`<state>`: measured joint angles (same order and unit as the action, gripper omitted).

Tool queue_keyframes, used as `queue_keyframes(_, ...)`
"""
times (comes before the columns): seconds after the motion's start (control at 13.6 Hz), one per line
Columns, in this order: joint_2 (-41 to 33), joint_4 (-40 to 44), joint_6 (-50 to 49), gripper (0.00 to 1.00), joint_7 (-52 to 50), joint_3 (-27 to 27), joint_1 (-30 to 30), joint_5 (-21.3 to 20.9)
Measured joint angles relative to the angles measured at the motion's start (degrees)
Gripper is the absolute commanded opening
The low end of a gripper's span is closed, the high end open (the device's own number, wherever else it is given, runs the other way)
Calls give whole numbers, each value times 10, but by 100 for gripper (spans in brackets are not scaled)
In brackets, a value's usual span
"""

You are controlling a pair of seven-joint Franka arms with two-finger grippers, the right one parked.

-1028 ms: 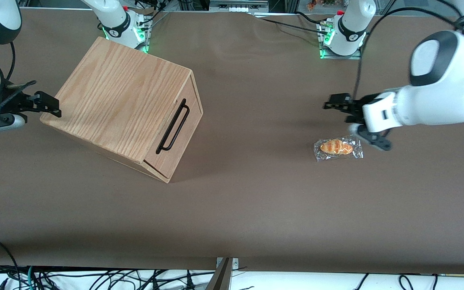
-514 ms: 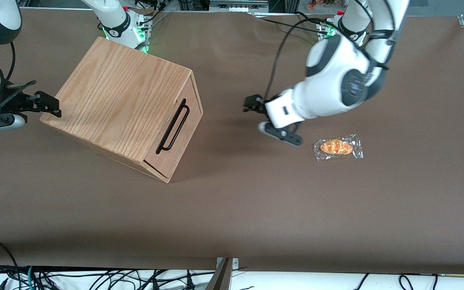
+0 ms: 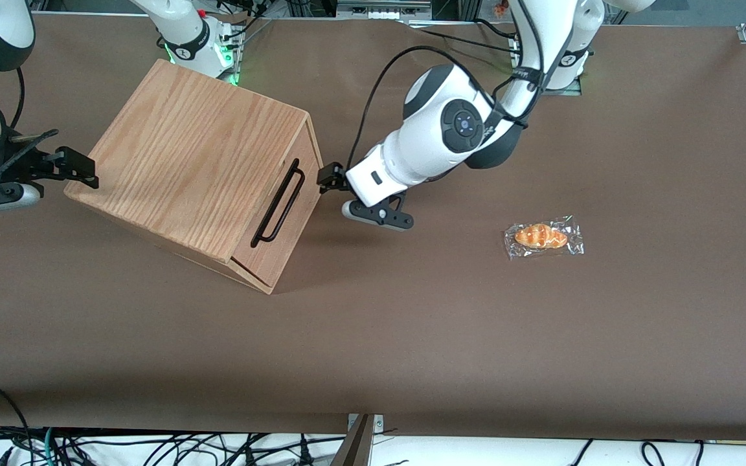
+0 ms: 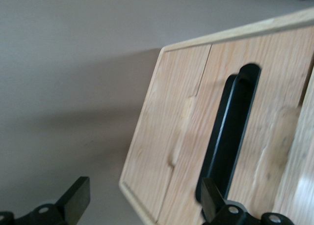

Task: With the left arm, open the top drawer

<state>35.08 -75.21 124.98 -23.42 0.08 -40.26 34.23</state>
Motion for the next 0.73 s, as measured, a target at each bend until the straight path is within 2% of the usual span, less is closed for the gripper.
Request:
queue_keyframes(0.29, 35, 27, 57, 100, -47, 0, -38, 0)
queue_keyframes(0.73, 54, 30, 68, 100, -57, 1, -55, 0)
